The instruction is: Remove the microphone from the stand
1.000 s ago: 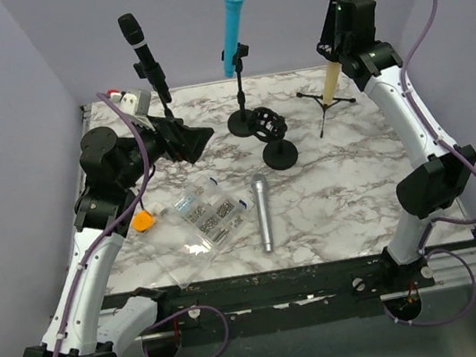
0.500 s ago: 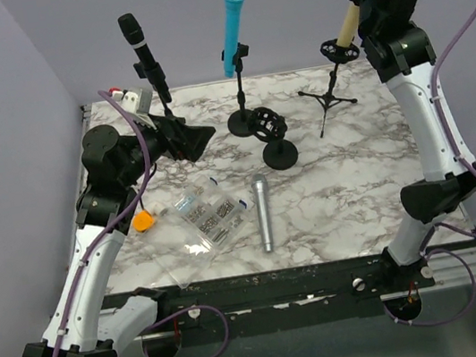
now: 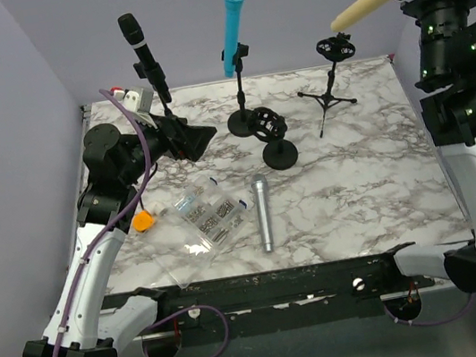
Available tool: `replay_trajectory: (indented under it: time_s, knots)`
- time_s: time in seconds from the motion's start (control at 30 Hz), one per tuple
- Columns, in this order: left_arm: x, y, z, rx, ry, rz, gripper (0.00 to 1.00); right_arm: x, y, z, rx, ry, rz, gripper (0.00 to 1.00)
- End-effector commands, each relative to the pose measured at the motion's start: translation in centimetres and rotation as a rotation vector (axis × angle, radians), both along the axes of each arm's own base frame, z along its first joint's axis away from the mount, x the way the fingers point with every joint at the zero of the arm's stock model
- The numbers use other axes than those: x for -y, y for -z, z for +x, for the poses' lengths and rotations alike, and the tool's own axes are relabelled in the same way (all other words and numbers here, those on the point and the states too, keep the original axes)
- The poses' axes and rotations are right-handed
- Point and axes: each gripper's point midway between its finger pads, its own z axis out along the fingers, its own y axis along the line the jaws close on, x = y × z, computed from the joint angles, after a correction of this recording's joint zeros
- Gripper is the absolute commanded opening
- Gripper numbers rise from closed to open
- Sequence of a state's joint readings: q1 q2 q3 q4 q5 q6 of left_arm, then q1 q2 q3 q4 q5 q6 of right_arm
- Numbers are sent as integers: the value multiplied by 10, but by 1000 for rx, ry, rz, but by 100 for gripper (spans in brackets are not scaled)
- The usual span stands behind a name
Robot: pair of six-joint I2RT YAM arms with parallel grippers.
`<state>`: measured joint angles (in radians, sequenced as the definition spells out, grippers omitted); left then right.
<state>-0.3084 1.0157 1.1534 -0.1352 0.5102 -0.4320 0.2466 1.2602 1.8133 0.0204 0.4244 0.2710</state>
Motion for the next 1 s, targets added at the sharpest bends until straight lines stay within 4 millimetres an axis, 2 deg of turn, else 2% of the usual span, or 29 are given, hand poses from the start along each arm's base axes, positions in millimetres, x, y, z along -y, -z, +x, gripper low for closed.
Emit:
replay_trajectory:
  time_s: [0.0, 0.1, 0.2, 0.33, 0.4, 0.5, 0.6, 0.7, 0.83, 0.97]
  knots:
    - [2, -4, -3, 14, 23, -13, 99, -37, 38, -6, -85, -242, 48, 13]
    - [4, -5, -5, 11, 36, -22, 99, -53, 78, -19, -170, -353, 50, 12]
    - [6, -6, -6, 6, 53, -36, 99, -65, 131, -27, -305, -418, 24, 12]
    - [8, -5, -6, -8, 64, -43, 99, -75, 203, -33, -528, -475, 20, 6]
    - [8, -5, -6, -8, 64, -43, 99, -88, 241, -37, -655, -543, 14, 4]
    - [8, -4, -6, -12, 60, -43, 99, -98, 309, -42, -860, -594, 10, 1]
    - [9, -3, -6, -18, 67, -49, 99, -112, 386, -50, -1071, -668, 53, 1]
    - [10, -2, -5, -23, 72, -55, 98, -139, 450, -67, -1235, -834, 153, 1]
    - [12, 3, -2, -43, 75, -54, 98, -172, 496, -77, -1293, -1029, 341, 1]
    - [13, 4, -1, -50, 78, -55, 98, -184, 530, -73, -1366, -1019, 330, 1]
